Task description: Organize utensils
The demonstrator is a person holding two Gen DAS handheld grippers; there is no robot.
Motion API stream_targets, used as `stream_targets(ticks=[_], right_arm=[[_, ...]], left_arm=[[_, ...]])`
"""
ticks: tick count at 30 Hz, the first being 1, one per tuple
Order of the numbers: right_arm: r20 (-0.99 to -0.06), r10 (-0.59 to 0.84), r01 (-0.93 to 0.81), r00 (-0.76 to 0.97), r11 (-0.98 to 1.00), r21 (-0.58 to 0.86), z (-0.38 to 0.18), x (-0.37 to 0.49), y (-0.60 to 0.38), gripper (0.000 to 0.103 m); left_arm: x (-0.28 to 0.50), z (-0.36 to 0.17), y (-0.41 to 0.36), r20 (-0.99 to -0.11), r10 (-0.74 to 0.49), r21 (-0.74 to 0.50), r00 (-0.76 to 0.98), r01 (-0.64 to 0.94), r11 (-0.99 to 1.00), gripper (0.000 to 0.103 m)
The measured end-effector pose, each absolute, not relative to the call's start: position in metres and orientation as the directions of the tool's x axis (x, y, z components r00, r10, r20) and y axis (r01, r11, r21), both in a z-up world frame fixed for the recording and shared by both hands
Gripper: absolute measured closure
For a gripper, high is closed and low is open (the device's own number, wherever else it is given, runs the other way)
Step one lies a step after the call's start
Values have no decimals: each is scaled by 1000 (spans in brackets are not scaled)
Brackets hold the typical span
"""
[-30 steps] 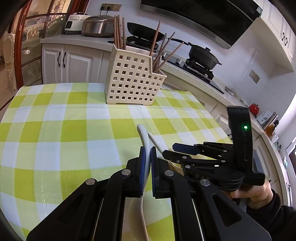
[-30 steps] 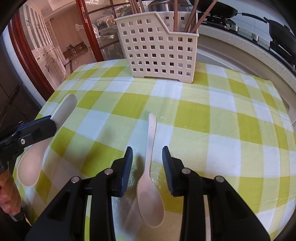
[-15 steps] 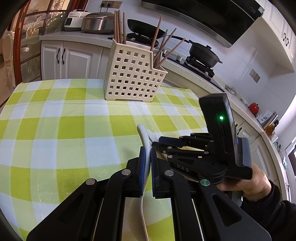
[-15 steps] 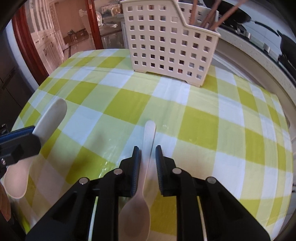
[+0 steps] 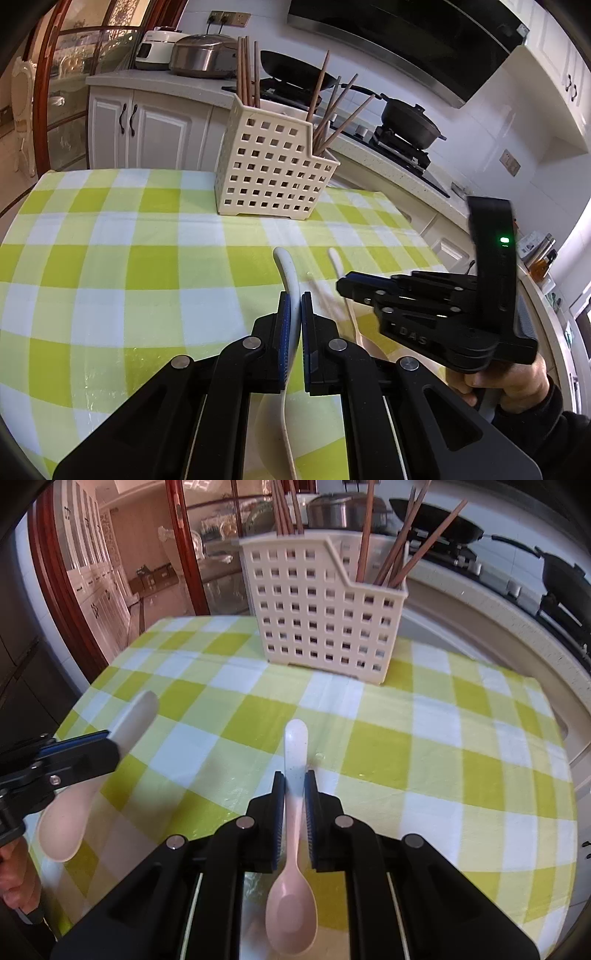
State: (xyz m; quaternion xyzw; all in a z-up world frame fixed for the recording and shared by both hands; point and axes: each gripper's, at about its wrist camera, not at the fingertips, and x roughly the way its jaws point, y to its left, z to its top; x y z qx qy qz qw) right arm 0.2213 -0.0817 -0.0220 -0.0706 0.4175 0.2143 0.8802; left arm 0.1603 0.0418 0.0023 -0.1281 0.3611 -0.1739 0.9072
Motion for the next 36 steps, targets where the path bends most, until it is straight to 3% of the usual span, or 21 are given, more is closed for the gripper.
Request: stream_targets(ticks=[13, 20, 22, 31, 32, 33, 34, 35, 36], right_arm=[[-710, 350, -429, 611, 900, 75, 4, 200, -98, 92], [-708, 355, -431, 611, 899, 79, 5, 198, -100, 93], [-709, 355, -430, 609, 899, 80, 3, 198, -99, 103], [-723, 355, -430, 593, 898, 89, -1, 201, -98, 102], [-734, 354, -429, 579, 898, 94, -4, 203, -98, 96], [-753, 355, -432, 554, 896, 104, -8, 206, -97, 71], [-759, 356, -432, 545, 895, 110, -10, 208, -96, 58], [-765, 357, -442, 536, 891, 107, -17, 210, -92, 49], [-776, 356, -441, 521, 890, 113, -22, 213, -90, 50]], left_arm=[[156, 15, 42, -556, -439, -387, 706, 248, 888, 99], [167, 0, 36, -621, -417, -355, 664, 235, 905, 99], [173, -9, 34, -658, -382, -324, 649, 213, 922, 99], [181, -30, 35, -725, -322, -269, 609, 181, 946, 99], [182, -31, 35, -727, -321, -267, 607, 180, 947, 99], [183, -33, 35, -733, -317, -264, 602, 178, 948, 99], [185, -34, 35, -737, -314, -260, 598, 177, 949, 99], [186, -37, 35, -744, -311, -257, 592, 177, 950, 99], [188, -39, 35, -751, -308, -253, 584, 176, 951, 99]])
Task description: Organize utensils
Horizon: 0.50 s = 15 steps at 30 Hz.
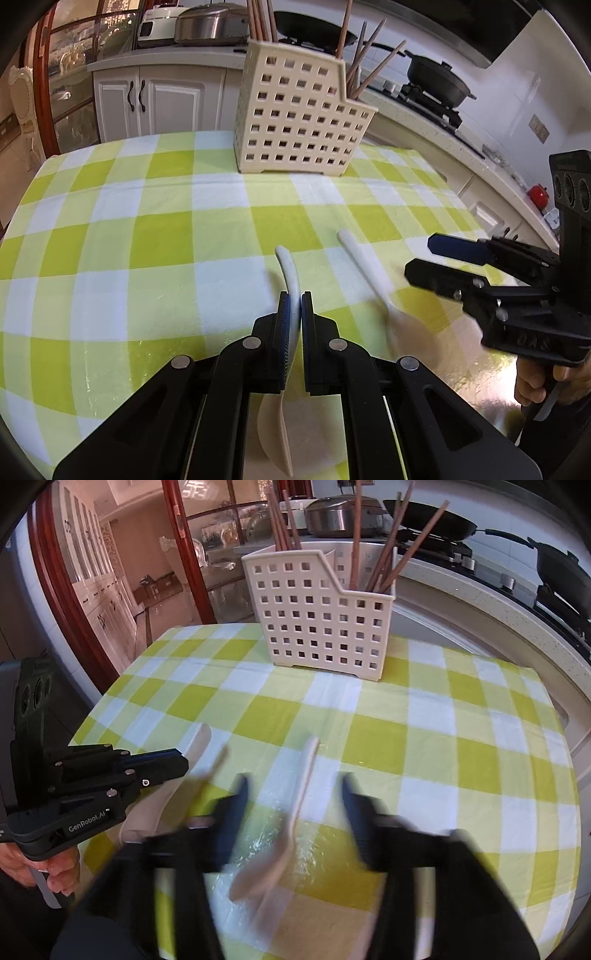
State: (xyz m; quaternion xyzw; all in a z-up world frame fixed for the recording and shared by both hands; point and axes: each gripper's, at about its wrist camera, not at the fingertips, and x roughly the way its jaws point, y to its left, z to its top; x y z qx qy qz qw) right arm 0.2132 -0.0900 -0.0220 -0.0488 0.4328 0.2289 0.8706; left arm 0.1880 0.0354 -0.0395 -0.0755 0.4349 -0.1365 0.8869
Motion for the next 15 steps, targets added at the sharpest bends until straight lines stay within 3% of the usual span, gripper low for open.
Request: stream_targets(ticks=[1, 3, 10, 15], right_arm=[[-790, 361, -437, 496, 890, 132, -29, 219, -88, 52], [-810, 344, -432, 475, 893, 126, -41, 226, -85, 66], [-842, 304, -436, 447, 895, 92, -59, 244, -77, 70], [-844, 264, -455, 467, 890, 27, -60, 250, -66, 84]], left_arm=[[189, -42, 36, -756, -305, -251, 579, 175, 952, 99], [192, -45, 36, -765, -303, -249, 568, 174, 953, 99], [200, -54, 30, -805, -292, -212, 516, 209, 955, 98], [212, -55, 25, -818, -286, -187, 500, 240, 953, 95]])
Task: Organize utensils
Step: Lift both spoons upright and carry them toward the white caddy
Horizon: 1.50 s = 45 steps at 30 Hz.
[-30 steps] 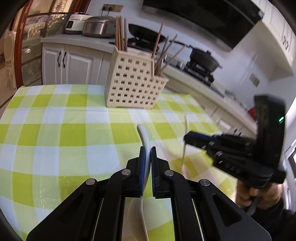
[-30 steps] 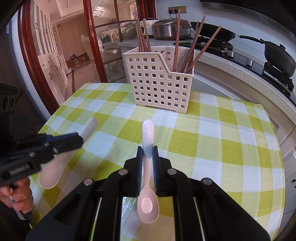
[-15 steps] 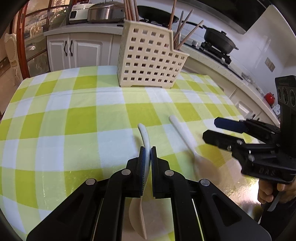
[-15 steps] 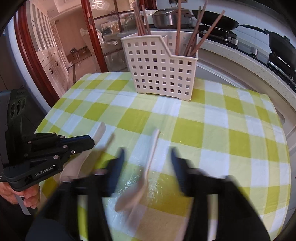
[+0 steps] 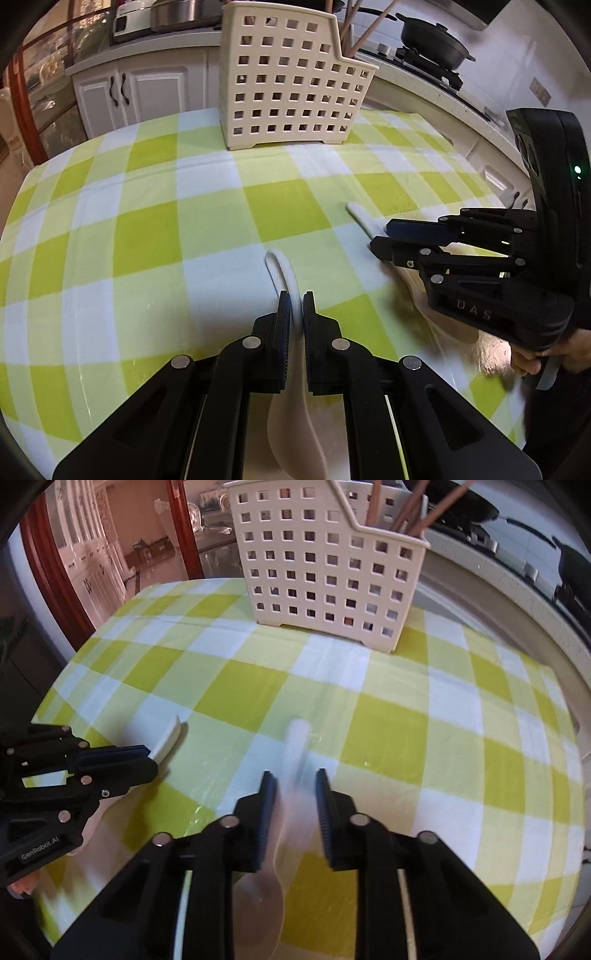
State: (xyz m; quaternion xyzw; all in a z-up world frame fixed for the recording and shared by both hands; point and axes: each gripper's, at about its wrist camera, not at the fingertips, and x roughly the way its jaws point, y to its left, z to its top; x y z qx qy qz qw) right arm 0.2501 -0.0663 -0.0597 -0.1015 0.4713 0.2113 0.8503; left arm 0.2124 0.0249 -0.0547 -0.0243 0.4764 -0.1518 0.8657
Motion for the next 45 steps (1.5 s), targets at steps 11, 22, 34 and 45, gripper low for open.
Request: stream_targets(ticks=[11, 22, 34, 45], right_arm=[[-822, 284, -450, 494, 892, 38, -58, 252, -68, 92], [-761, 313, -451, 568, 892, 31, -21, 230, -77, 92], [-705, 343, -431, 620, 900, 59, 6, 215, -99, 93], [-732, 337, -416, 592, 906, 81, 1, 220, -107, 100]], left_arm=[[229, -53, 22, -818, -257, -161, 514, 224, 961, 97], [208, -14, 30, -735, -306, -210, 605, 226, 951, 98], [188, 29, 35, -654, -345, -247, 673, 242, 938, 98], [187, 39, 31, -638, -343, -234, 690, 251, 939, 98]])
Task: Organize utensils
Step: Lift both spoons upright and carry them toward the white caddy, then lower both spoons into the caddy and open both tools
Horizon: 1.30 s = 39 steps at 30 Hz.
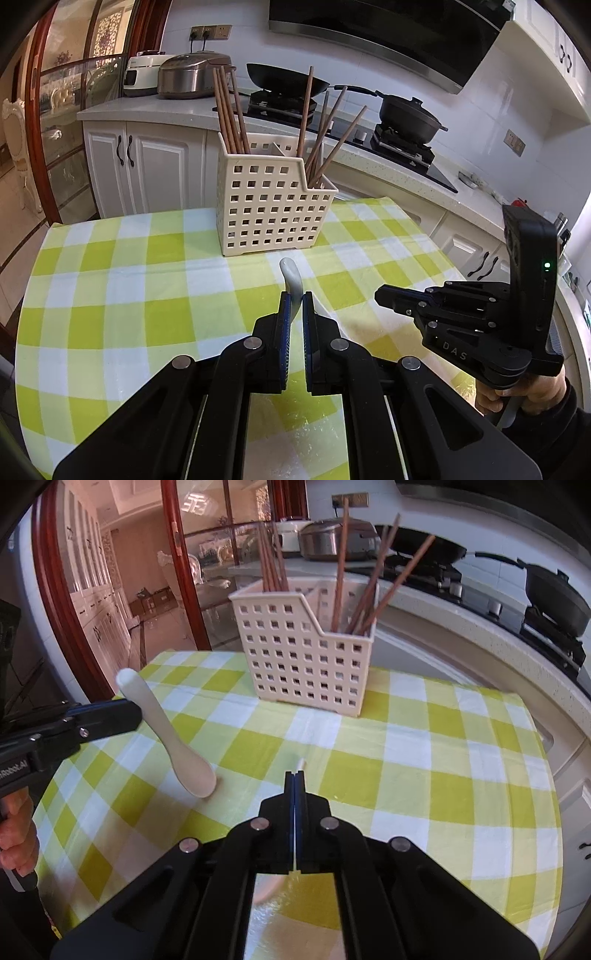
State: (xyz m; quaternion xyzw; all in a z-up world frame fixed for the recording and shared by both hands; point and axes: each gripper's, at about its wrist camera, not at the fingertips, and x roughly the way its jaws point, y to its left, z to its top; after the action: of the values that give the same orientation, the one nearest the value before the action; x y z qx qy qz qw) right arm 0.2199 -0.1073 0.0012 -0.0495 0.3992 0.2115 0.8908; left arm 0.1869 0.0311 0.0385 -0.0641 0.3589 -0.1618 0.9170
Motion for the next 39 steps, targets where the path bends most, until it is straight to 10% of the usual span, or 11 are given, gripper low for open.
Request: stream_targets(ticks=[1, 3, 14, 39], right_arm=[[-744, 342, -412, 574, 906, 99, -3, 222, -108, 91], [-750, 344, -418, 565, 903, 99, -8, 223, -106, 37], [-858, 248, -465, 449, 885, 13, -64, 274, -72, 92], [-404, 379, -387, 833, 920, 64, 133, 289, -113, 92]], left_arm=[[187, 38, 31, -639, -343, -234, 688, 251, 939, 98], [188, 36, 32, -640, -345, -238, 687, 250, 939, 98], [188, 36, 31, -636, -361, -246, 682, 264, 933, 98], [253, 160, 20, -401, -370, -200, 838, 314, 928, 98]])
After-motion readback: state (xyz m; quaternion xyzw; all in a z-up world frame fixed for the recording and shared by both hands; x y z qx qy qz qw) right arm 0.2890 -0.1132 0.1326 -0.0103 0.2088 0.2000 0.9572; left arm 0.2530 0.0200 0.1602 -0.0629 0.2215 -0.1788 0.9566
